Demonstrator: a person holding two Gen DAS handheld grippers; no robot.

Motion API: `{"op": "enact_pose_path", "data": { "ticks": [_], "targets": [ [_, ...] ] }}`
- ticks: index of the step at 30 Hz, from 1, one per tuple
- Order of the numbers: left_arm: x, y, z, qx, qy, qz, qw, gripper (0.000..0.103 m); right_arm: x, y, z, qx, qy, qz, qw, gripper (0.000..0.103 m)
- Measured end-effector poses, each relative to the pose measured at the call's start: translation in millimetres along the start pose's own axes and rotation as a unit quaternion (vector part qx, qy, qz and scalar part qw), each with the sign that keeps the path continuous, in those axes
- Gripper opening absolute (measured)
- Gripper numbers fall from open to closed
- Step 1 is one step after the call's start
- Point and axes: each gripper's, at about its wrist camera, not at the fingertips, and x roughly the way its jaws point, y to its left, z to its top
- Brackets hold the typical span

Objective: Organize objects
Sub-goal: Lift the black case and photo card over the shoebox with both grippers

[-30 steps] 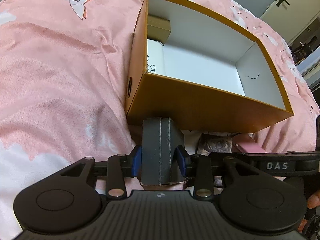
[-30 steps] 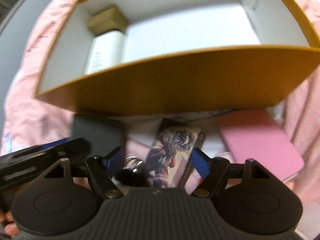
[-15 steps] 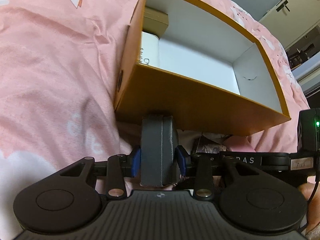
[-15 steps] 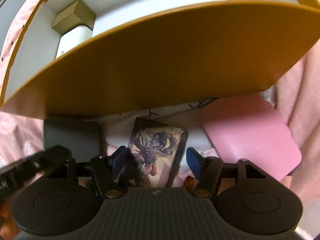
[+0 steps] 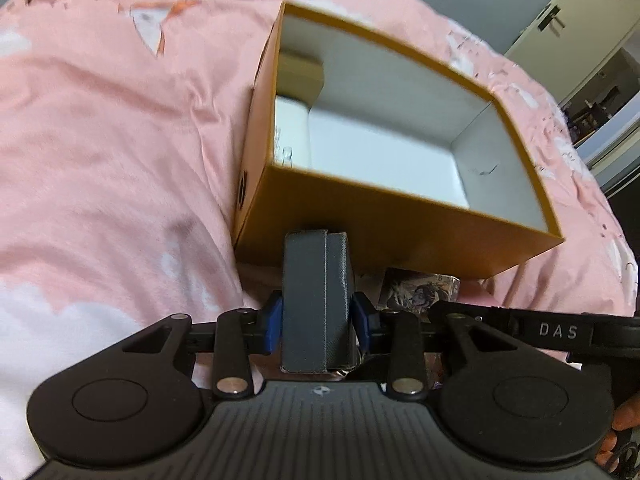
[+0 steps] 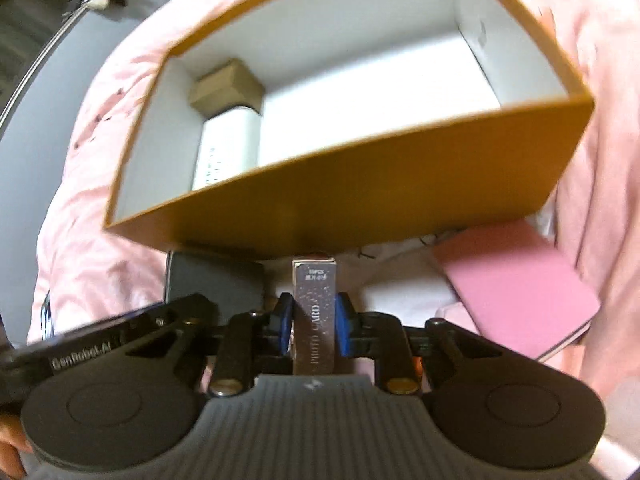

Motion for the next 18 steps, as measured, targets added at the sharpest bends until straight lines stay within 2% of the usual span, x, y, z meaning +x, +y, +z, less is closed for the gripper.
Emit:
{"op": "enact_pose_path", "data": {
  "ticks": [4,10,15,18],
  "targets": [
    [-26,-13,-1,0.035,-0.027,-0.010,0.9990,0.041,-42,2,-10,-0.035,-0.028,-0.014,0.999,0.024],
    [-65,-38,6,0.076,-0.079,-0.055,0.9924,0.041,-85,12,-6,-0.049,-0.070,0.010,0.996,0.024],
    [-88,-50,25,0.066,-0.124,-0.087,0.9863,0.041,-104,29,11,-0.062,-0.107,0.028,0.992,0.024],
    [-89,-53,42,0.059,-0.146,-0.079,0.9844,0.041,-123,36,23,-0.073,-0.139,0.034,0.987,0.024]
  ]
}}
